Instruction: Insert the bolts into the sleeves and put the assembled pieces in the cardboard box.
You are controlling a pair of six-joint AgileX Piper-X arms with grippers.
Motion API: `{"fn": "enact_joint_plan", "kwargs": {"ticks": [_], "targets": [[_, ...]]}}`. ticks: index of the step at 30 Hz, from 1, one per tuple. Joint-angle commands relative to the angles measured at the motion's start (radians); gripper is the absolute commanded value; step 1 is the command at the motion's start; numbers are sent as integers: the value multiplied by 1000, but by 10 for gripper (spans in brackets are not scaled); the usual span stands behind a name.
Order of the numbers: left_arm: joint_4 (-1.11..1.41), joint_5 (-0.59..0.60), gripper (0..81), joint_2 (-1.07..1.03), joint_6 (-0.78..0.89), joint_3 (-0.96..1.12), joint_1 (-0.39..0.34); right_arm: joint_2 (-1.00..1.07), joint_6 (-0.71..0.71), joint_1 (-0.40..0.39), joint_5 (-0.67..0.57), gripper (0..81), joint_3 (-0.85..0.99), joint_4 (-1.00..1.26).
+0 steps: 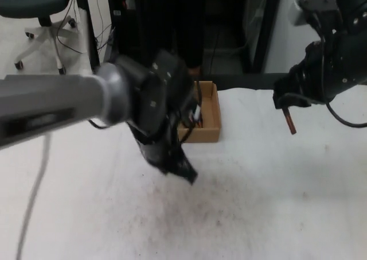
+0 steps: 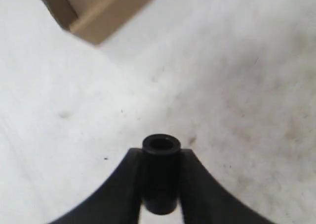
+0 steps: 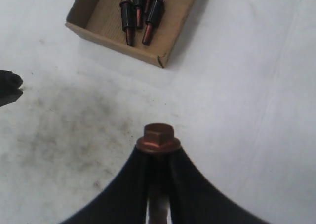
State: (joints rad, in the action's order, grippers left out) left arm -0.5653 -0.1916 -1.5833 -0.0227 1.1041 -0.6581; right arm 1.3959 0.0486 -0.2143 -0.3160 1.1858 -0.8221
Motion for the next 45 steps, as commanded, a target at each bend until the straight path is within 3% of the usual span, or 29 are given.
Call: {"fn": "enact_joint_plan", "kwargs": {"ticks": [1, 3, 7, 11, 13, 17, 23, 32, 37, 45], "targets": [[91, 30, 3, 86, 46, -41, -5, -12, -49, 17, -121, 8, 4, 47], [227, 159, 3, 201, 59, -119, -10, -12, -71, 17, -218, 8, 4, 69], [430, 542, 3, 403, 68, -273, -2, -12, -130, 17, -351, 8, 4, 127], [428, 811, 3, 561, 158, -403, 10, -21, -192, 17, -442, 8, 4, 179], [437, 888, 3, 626, 188, -458, 17, -36, -192, 14, -514, 8, 4, 203], [565, 924, 3, 683, 144, -519, 22, -96, -192, -10, -676, 8, 4, 269], [770, 923, 3, 665, 121, -531, 35, -246, -216, -87, -692, 8, 4, 409], [968, 881, 3, 627, 202, -531, 38, -376, -272, -280, -462, 8, 4, 697], [1038, 897, 3, 624, 297, -531, 38, -336, -178, -395, -374, 8, -8, 692], [1057, 964, 3, 626, 368, -531, 38, -295, -176, -477, -347, 8, -49, 692]]}}
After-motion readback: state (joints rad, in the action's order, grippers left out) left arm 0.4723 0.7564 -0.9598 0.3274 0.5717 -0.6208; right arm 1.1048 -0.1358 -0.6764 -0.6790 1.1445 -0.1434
